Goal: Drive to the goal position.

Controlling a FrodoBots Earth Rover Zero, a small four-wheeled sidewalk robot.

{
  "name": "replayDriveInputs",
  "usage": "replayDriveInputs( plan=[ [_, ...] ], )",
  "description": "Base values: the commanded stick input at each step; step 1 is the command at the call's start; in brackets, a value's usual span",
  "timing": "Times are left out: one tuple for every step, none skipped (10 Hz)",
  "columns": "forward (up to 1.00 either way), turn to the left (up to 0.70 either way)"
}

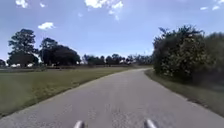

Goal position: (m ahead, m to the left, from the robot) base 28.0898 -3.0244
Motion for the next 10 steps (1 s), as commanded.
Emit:
replayDriveInputs(
  plan=[
    [0.50,0.20],
    [0.50,0.05],
    [0.50,0.00],
    [0.50,0.00],
    [0.50,0.00],
    [0.50,0.00],
    [0.50,0.00],
    [0.50,0.00],
    [0.50,0.00],
    [0.50,0.00]
  ],
)
